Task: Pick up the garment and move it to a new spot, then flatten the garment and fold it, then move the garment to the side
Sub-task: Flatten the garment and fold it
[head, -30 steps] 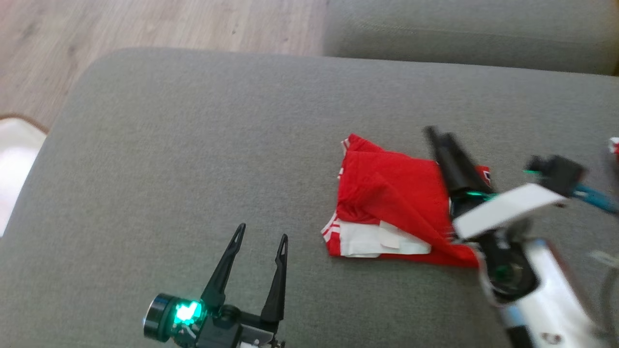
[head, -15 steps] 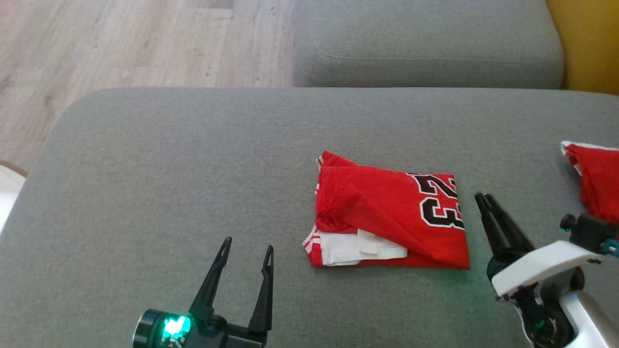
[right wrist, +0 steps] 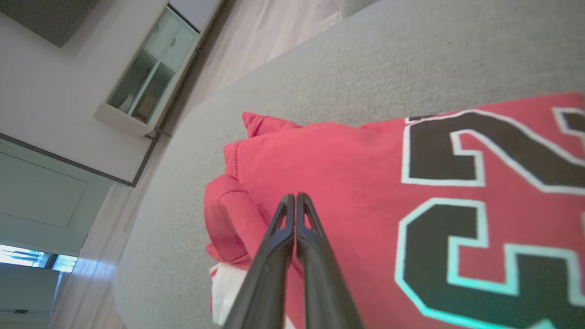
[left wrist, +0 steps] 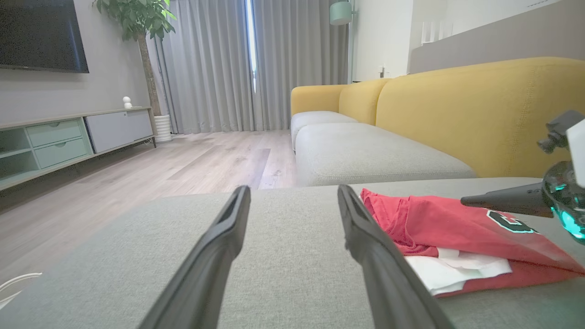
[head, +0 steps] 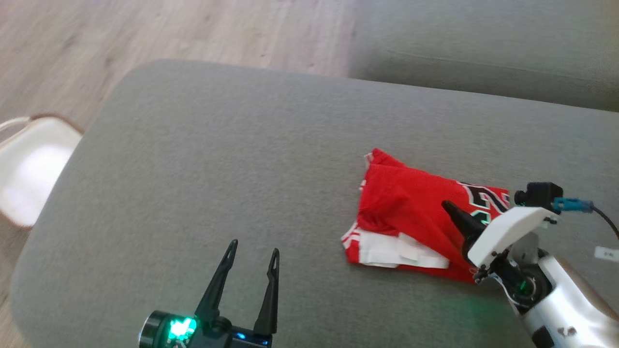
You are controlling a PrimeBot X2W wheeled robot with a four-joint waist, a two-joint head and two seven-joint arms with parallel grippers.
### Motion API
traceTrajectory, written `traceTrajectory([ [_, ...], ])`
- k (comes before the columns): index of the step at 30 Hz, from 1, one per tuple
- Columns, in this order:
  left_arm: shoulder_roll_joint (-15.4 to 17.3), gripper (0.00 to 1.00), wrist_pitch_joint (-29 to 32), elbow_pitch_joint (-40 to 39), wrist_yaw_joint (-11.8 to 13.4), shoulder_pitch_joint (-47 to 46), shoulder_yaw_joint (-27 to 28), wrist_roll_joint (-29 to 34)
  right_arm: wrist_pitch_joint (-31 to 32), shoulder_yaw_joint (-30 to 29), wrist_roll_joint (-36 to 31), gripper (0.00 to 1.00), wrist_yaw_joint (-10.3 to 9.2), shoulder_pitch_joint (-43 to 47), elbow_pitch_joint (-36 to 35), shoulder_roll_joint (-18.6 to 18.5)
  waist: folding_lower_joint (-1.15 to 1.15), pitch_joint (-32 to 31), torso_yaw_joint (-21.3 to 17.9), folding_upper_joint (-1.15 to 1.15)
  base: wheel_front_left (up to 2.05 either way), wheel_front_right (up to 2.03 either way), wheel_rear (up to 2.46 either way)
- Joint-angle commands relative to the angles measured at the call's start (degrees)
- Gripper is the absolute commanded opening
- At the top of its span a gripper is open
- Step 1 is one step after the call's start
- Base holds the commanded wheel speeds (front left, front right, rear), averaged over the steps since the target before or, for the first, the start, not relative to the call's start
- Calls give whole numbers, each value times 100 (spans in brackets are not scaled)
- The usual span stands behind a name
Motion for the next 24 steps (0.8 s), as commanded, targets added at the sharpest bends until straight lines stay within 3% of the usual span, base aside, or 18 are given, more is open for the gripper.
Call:
traceTrajectory([
  [1, -107, 100, -29, -134, -42, -226, 146, -13, 113, 172, 17, 0, 39, -310, 140, -33, 0, 119, 271, 0, 0, 0, 0],
  [7, -120, 100, -29, -96, -72, -210, 207, -8, 533, 552, 427, 0, 39, -337, 273, -1, 0, 141, 400, 0, 0, 0, 0],
  [12, -130, 100, -29, -85, -69, -138, 275, 9, 930, 1056, 984, 0, 39, 123, -521, -113, 0, 38, 229, 0, 0, 0, 0],
  [15, -133, 100, -29, -87, -83, -116, 296, 34, 574, 1048, 1143, 0, 39, 336, -1160, -313, 0, -32, 36, 0, 0, 0, 0],
  [16, -133, 100, -29, -88, -84, -107, 313, 40, 318, 1011, 1067, 6, 39, 372, -1327, -408, 0, -61, -44, 0, 0, 0, 0],
  [17, -133, 100, -29, -90, -85, -92, 332, 41, 24, 962, 955, 85, 39, 408, -1452, -498, 0, -91, -128, 0, 0, 0, 0],
  [18, -131, 100, -29, -95, -87, -76, 354, 42, -308, 898, 796, 100, 39, 438, -1529, -581, 0, -120, -217, 0, 0, 0, 0],
  [24, -76, 100, -29, -34, -12, 33, 520, 106, -2243, 572, -431, 100, 39, 703, -1419, -821, 0, -345, -751, 0, 0, 0, 0],
])
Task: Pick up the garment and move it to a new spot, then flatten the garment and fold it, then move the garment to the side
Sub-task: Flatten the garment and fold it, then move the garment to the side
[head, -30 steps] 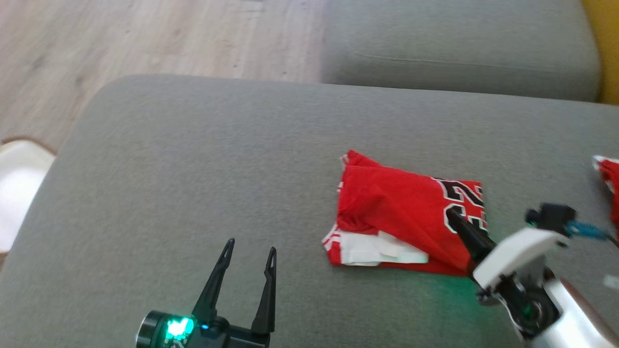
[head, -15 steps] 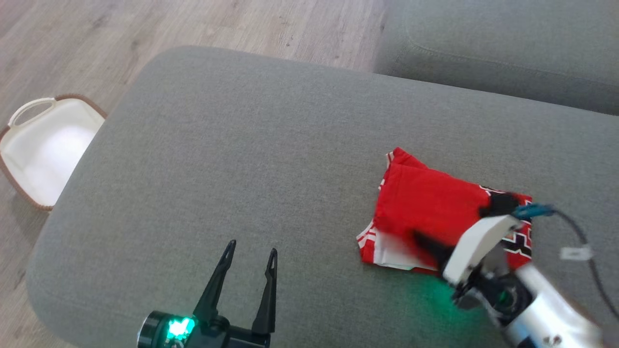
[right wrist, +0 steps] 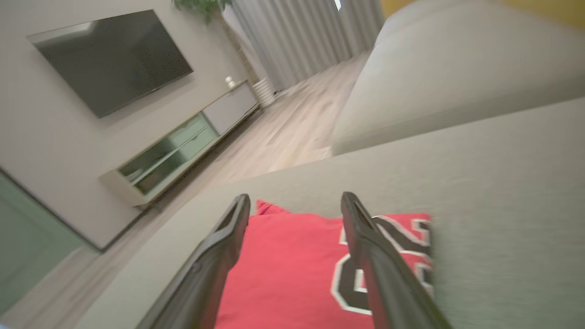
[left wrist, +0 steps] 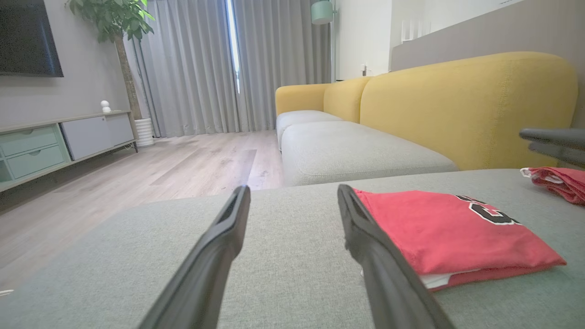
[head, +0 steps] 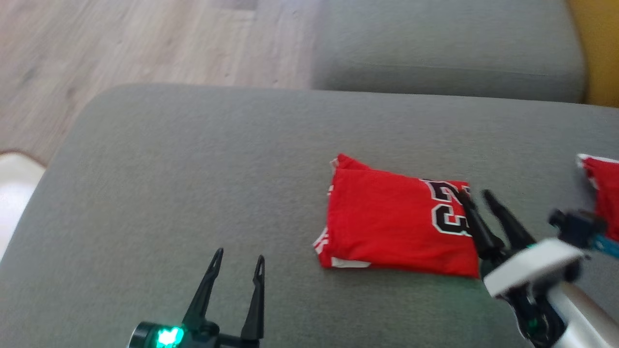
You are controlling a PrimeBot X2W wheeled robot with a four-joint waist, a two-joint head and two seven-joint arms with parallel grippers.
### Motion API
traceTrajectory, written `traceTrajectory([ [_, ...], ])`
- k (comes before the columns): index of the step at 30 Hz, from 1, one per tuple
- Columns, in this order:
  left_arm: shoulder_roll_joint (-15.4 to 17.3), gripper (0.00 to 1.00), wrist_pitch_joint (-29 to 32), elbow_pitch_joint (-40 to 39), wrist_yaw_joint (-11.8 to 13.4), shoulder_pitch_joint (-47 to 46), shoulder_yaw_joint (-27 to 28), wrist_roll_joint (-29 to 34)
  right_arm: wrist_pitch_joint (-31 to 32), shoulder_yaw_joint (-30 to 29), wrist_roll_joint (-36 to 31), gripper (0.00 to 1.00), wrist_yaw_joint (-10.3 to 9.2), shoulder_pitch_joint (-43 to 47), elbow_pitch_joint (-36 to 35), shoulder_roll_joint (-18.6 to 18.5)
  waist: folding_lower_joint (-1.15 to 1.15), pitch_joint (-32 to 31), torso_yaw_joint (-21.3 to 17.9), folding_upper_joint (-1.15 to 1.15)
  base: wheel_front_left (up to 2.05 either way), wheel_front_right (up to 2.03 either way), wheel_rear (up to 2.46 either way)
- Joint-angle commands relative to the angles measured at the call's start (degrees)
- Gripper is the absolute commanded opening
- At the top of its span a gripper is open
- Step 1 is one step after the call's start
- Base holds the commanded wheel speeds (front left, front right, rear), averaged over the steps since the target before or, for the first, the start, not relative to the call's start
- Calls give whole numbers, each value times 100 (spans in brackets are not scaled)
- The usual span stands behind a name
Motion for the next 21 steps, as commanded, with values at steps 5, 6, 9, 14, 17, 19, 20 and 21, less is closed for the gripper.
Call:
traceTrajectory([
  [5, -46, 100, -29, -168, 141, 26, 418, -103, -724, -348, -1064, 100, 39, 350, 215, 185, 0, -379, -528, 0, 0, 0, 0],
  [6, -52, 100, -29, -167, 155, 76, 480, -159, -745, -473, -1371, 100, 39, 427, 260, 263, 0, -431, -572, 0, 0, 0, 0],
  [9, -65, 100, -29, -117, 182, 238, 673, -274, -755, -1265, -2460, 100, 39, 789, 79, 690, 0, -572, -660, 0, 0, 0, 0],
  [14, -87, 100, -29, 8, 245, 537, 965, -351, -757, -2024, -4125, 100, 39, 1578, -584, 1331, 0, -739, -719, 0, 0, 0, 0],
  [17, -100, 100, -29, 22, 209, 641, 1035, -346, -758, -2353, -4652, 100, 39, 2004, -891, 1614, 0, -803, -673, 0, 0, 0, 0],
  [19, -107, 100, -29, 25, 198, 685, 1090, -353, -758, -2445, -4859, 100, 39, 2215, -1037, 1721, 0, -833, -655, 0, 0, 0, 0],
  [20, -110, 100, -29, 23, 186, 704, 1112, -351, -758, -2493, -4913, 100, 39, 2294, -1085, 1769, 0, -846, -649, 0, 0, 0, 0],
  [21, -113, 100, -29, 24, 172, 719, 1129, -345, -758, -2523, -4953, 100, 39, 2358, -1128, 1810, 0, -859, -644, 0, 0, 0, 0],
])
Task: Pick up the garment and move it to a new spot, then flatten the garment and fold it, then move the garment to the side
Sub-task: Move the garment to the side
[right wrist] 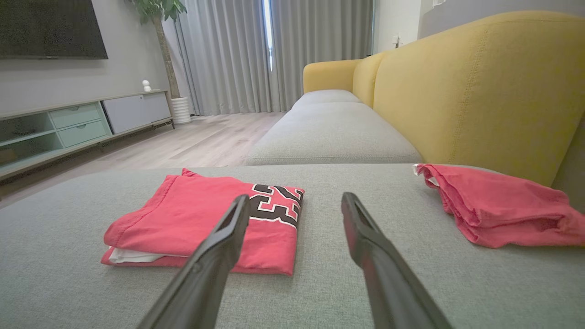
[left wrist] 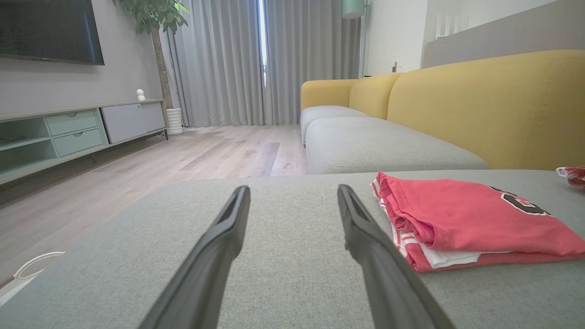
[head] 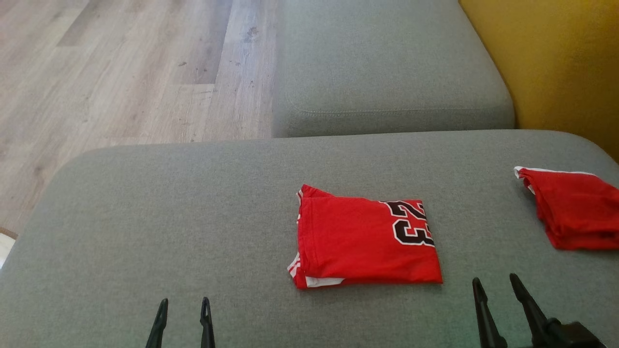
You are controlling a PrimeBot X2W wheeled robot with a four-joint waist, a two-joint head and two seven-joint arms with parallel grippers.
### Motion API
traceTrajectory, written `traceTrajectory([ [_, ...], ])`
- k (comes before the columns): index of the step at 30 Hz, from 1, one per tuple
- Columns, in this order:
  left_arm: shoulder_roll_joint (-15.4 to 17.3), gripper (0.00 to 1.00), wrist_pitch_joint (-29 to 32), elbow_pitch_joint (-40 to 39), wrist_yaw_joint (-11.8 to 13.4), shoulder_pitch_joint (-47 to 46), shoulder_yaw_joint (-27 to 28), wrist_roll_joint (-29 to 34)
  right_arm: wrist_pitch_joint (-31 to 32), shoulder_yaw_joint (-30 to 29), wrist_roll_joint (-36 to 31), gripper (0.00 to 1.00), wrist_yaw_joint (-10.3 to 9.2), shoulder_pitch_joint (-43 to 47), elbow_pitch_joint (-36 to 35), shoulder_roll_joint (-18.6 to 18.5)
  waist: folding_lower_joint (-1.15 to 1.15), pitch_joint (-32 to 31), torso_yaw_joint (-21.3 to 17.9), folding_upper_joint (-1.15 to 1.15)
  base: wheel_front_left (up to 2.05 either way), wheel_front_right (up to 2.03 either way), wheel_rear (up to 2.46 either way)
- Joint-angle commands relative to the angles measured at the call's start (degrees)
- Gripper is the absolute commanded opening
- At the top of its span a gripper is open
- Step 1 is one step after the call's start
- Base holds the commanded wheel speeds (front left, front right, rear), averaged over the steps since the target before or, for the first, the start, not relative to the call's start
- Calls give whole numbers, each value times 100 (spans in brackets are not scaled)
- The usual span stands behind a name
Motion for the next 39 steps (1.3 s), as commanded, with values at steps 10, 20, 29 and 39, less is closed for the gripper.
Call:
traceTrajectory([
  [10, -107, 100, -30, -164, -94, -165, 280, 108, -62, 75, -224, 100, 37, -4, -421, 120, 1, -46, 60, 0, 0, 0, 0],
  [20, -112, 100, -30, -189, -130, -113, 326, 173, -62, 129, -324, 100, 37, -2, -435, 149, 1, -22, 57, 0, 0, 0, 0],
  [29, -115, 100, -30, -199, -167, -78, 377, 201, -62, 139, -389, 100, 37, -10, -466, 177, 1, -46, 17, 0, 0, 0, 0],
  [39, -116, 100, -30, -246, -162, -143, 387, 177, -62, 146, -420, 100, 37, -85, -504, 200, 1, 169, 19, 0, 0, 0, 0],
])
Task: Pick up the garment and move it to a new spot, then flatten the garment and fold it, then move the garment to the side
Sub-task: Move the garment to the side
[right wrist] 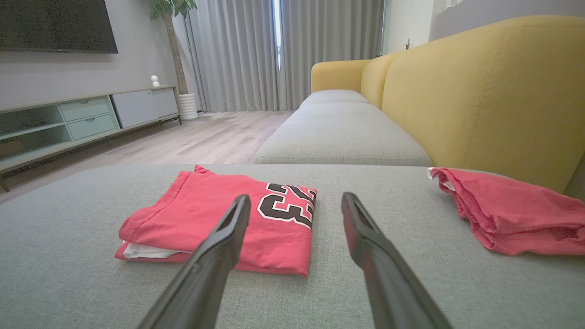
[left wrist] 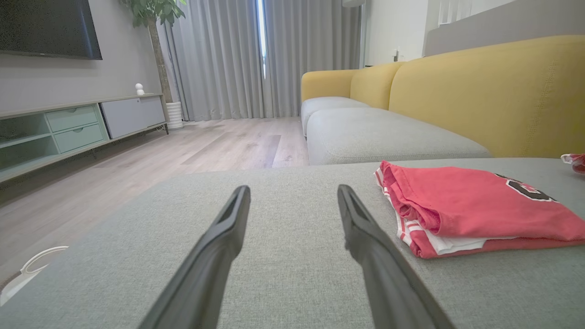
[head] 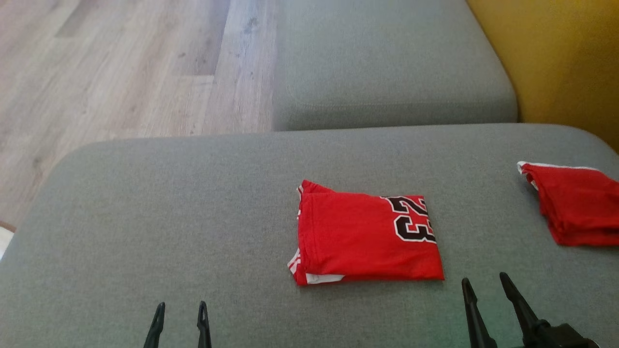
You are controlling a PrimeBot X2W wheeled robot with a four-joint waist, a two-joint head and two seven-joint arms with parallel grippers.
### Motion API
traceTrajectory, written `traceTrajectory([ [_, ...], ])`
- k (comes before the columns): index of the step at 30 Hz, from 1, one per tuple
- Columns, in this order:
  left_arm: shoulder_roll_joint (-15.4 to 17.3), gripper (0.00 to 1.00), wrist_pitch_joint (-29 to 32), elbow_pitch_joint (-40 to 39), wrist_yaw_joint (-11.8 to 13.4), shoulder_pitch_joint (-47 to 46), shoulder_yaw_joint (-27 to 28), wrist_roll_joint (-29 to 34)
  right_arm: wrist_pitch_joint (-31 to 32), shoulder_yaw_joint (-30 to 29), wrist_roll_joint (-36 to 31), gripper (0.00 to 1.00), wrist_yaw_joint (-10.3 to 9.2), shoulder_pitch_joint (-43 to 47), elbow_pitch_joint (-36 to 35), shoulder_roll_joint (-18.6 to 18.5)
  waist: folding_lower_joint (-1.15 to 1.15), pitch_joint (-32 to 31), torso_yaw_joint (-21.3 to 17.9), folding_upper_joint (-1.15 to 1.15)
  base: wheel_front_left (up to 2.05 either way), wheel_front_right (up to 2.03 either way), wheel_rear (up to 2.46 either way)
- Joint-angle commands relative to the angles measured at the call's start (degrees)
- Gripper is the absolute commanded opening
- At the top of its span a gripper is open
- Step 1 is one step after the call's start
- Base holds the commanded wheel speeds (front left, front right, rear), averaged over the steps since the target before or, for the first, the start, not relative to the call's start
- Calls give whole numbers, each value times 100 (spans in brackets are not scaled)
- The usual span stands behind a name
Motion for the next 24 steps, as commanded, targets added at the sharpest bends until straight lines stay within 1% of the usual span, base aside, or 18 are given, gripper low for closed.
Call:
traceTrajectory([
  [1, -83, 100, -30, -224, 3, -284, 200, 15, -62, 141, -55, 100, 37, -292, -183, -39, 0, 123, 10, 0, 0, 0, 0],
  [6, -83, 100, -30, -314, 100, -387, 135, -5, -62, 242, -239, 100, 37, -517, 0, -155, 0, 456, 18, 0, 0, 0, 0],
  [11, -84, 100, -30, -370, 131, -480, 97, 10, -62, 255, -327, 100, 37, -827, 225, -180, 0, 715, 20, 0, 0, 0, 0],
  [17, -84, 100, -30, -429, 149, -651, 34, 21, -62, 295, 87, 100, 37, -1490, 764, -159, 0, 1013, 29, 0, 0, 0, 0],
  [19, -84, 100, -30, -461, 219, -737, 44, -122, -62, 290, 241, 100, 37, -1759, 1064, -163, 0, 1137, 40, 0, 0, 0, 0],
  [21, -84, 100, -30, -478, 229, -844, 32, -177, -57, 237, 368, 100, 37, -2046, 1493, -182, 0, 1247, 69, 0, 0, 0, 0],
  [24, -84, 100, -30, -435, 220, -968, 2, -217, 195, 246, 626, 100, 37, -2532, 2093, -188, 0, 1370, 104, 0, 0, 0, 0],
])
